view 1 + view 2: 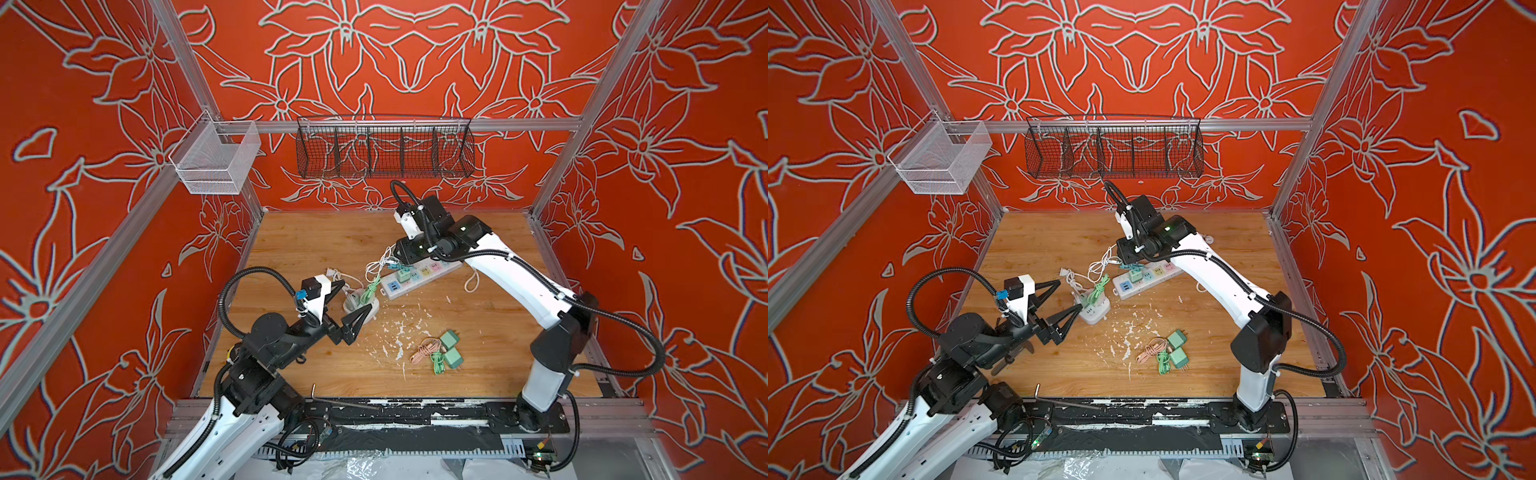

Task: Insert the plug
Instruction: 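Carry the mint charger with the right gripper over the white power strip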

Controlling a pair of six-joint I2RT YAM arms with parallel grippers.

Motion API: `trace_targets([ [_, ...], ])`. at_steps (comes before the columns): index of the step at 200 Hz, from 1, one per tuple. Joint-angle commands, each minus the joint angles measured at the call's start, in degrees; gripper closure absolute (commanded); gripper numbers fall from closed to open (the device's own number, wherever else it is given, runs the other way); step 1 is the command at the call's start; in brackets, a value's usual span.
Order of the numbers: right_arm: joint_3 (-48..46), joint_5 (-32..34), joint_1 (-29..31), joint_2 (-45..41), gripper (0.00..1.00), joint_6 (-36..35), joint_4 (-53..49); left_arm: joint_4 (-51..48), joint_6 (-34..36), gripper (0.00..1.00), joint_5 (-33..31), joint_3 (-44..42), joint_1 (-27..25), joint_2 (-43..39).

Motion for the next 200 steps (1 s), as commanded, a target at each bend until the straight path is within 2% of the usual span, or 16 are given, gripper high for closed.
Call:
trace_targets([
  [1, 2.4, 7.6, -1.2, 5.1, 0.81, -4.1, 0.5, -10.6, -0.1, 0.03, -0.6, 2.7, -0.2, -1.5],
  [31, 3.4, 8.7, -2.7, 9.2, 0.81, -4.3, 2.4, -16.8, 2.3, 0.03, 0.7, 5.1, -0.2, -2.2],
  [71, 2.2, 9.2, -4.5, 11.2, 0.82, -4.3, 4.8, -14.8, 1.8, 0.03, 0.4, 3.7, -0.2, -3.6],
  [148, -8.2, 1.1, -9.2, 3.7, 0.83, -0.9, 16.1, -14.4, 2.0, 0.03, 0.4, 3.5, -0.2, -2.1],
  [200, -8.9, -4.4, -12.4, 2.6, 0.83, 0.5, 17.2, -14.1, 2.2, 0.03, 0.0, 3.3, -0.1, -2.0],
])
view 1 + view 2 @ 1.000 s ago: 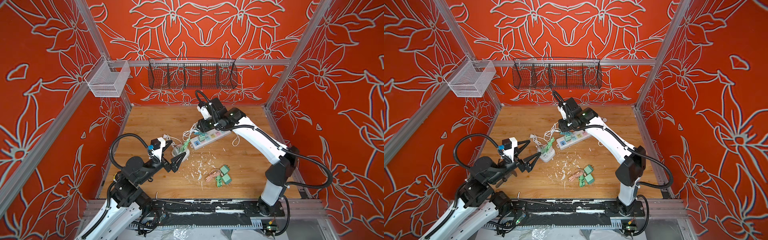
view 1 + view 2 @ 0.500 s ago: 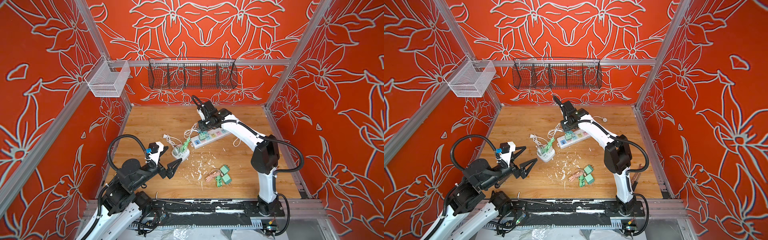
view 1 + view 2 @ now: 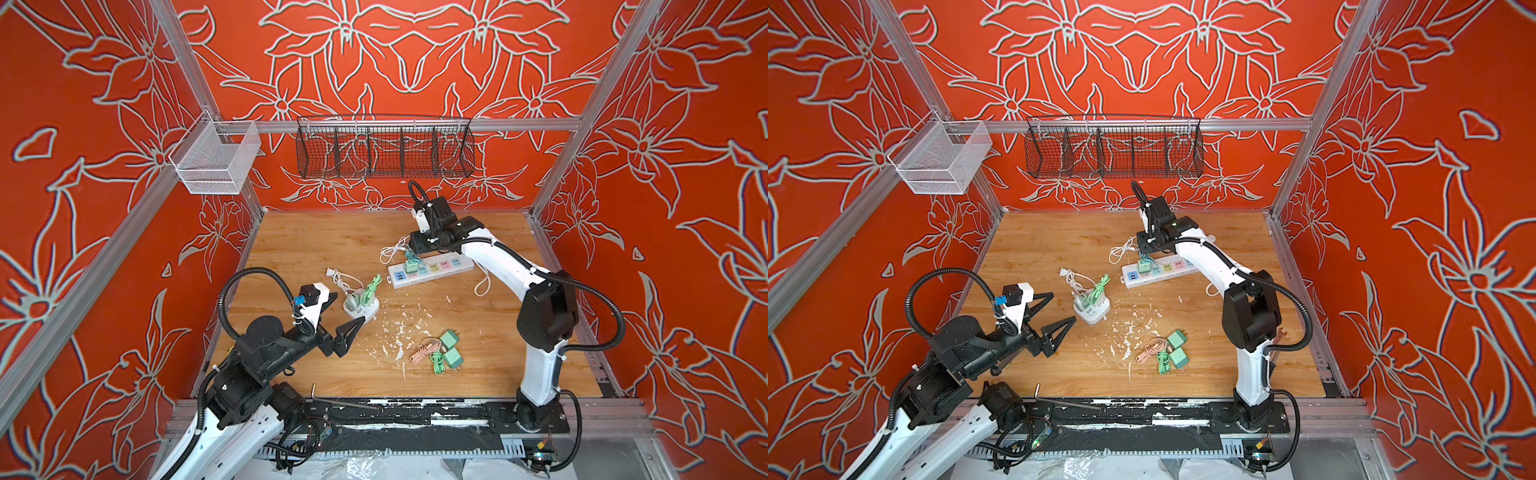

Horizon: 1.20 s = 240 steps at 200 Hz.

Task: Insert the plug
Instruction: 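Carry the mint charger with the right gripper over the white power strip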

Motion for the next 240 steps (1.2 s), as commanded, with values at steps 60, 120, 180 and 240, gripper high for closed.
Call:
trace_targets([
  [60, -1.4, -7.3, -3.9, -3.9, 0.83, 3.5, 4.6, 0.6, 0.6, 0.03, 0.1, -0.2, -0.1, 0.5],
  [120, -2.1, -1.5, -5.1, -3.4, 0.83, 3.3, 0.4, 0.7, 0.6, 0.03, 0.2, -0.3, -0.1, 0.4],
  [180, -7.9, 1.4, -5.0, -2.8, 0.83, 3.1, 1.8, 0.7, 0.6, 0.03, 0.3, -0.3, -0.1, 0.3],
  [240, -12.0, 4.7, -4.7, -2.1, 0.84, 3.6, 3.0, 0.7, 0.7, 0.03, 0.7, -0.3, -0.1, 0.4],
])
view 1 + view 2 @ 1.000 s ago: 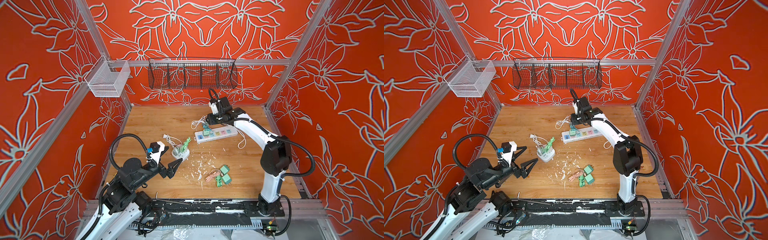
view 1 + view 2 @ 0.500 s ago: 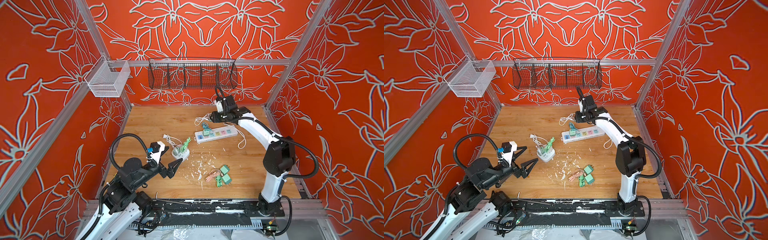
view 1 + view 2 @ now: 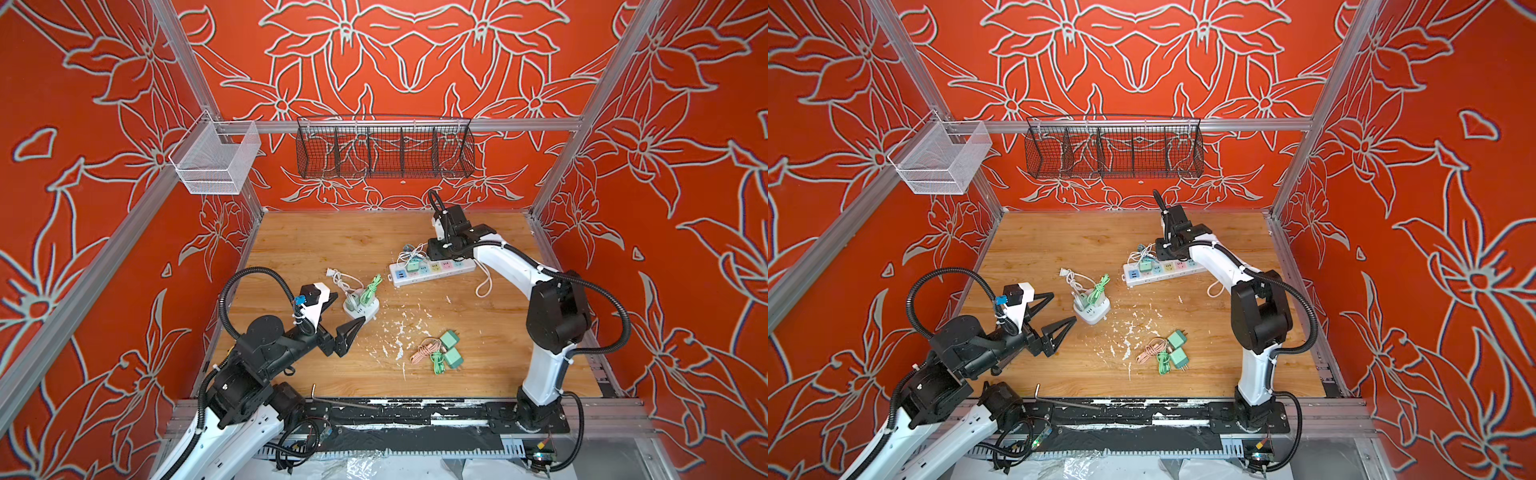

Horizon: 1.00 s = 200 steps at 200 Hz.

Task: Insert the plug
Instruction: 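Carry the mint charger with the right gripper over the white power strip, then align the charger prongs above a free outlet with the right gripper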

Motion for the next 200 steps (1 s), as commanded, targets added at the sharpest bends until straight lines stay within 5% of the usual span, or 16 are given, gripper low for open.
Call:
trace_targets([
  [1, -1.0, 3.4, 0.2, 0.7, 0.84, 0.5, 0.9, 0.7, 0.6, 0.03, 0.7, -0.3, -0.1, 0.2],
  [200, 0.5, 3.5, 0.3, 6.3, 0.85, -9.4, 1.8, 1.0, 0.6, 0.03, 0.7, -0.6, -0.1, 0.0],
])
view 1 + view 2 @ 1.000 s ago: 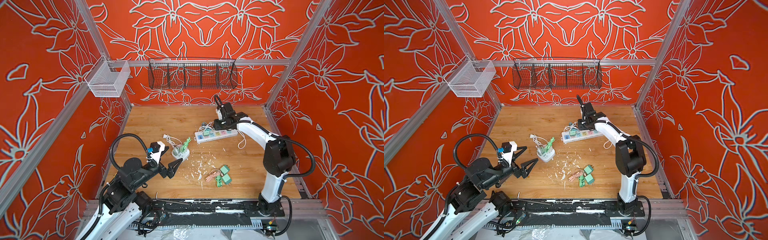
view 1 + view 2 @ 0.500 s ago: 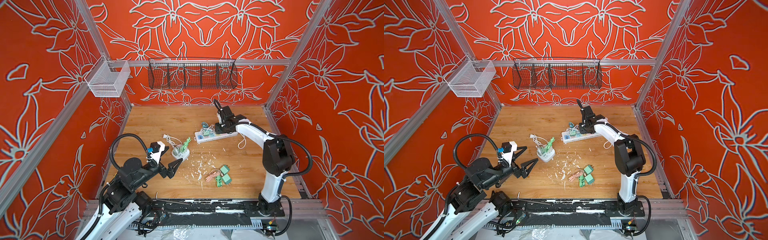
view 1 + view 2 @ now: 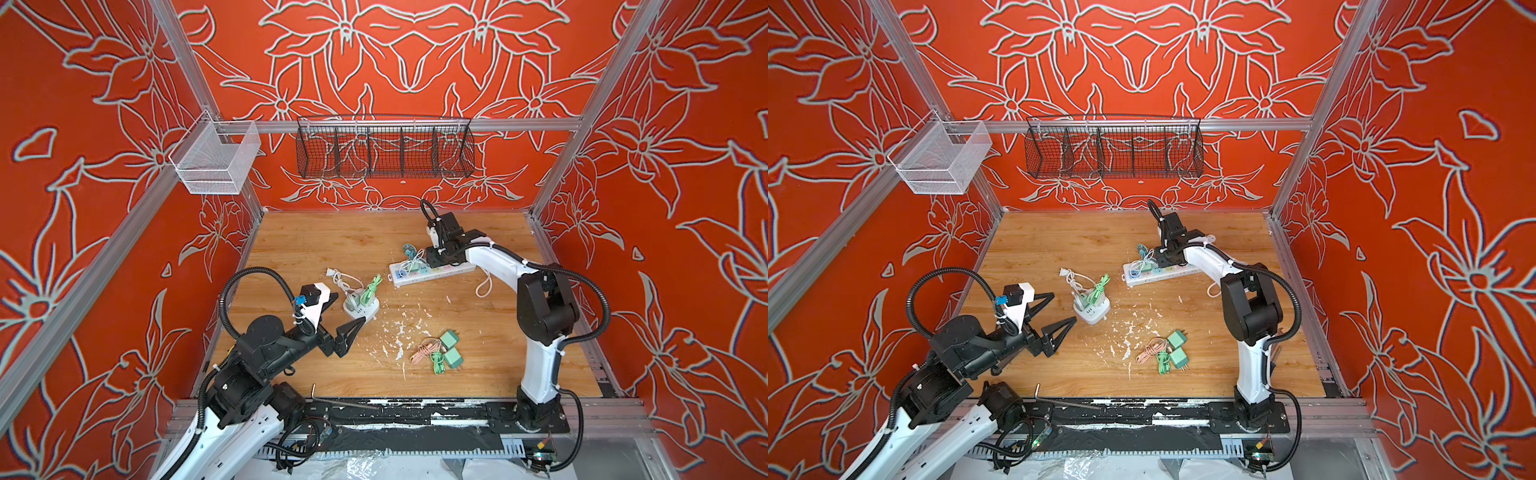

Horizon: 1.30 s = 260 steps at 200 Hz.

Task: Insert the plug
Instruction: 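Align the charger prongs above a free outlet with the right gripper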

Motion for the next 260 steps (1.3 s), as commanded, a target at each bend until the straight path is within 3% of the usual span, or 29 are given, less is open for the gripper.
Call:
trace_targets([
  [1, 1.3, 0.3, 0.2, 1.3, 0.85, -1.8, -1.0, 1.0, 0.6, 0.03, 0.4, -0.6, -0.1, 0.0],
  [79, -1.7, -1.5, 0.5, -3.8, 0.85, 3.4, -4.1, 1.1, 0.7, 0.03, 0.5, -0.6, -0.1, 0.1],
  [173, -3.1, -1.9, 3.7, -6.5, 0.85, 4.1, -5.5, 1.1, 0.7, 0.03, 0.9, -0.7, -0.1, -0.3],
  [260, 3.1, 3.1, 2.1, -1.6, 0.85, -1.2, -6.3, 1.1, 0.8, 0.03, 0.6, -0.7, -0.1, -0.6],
])
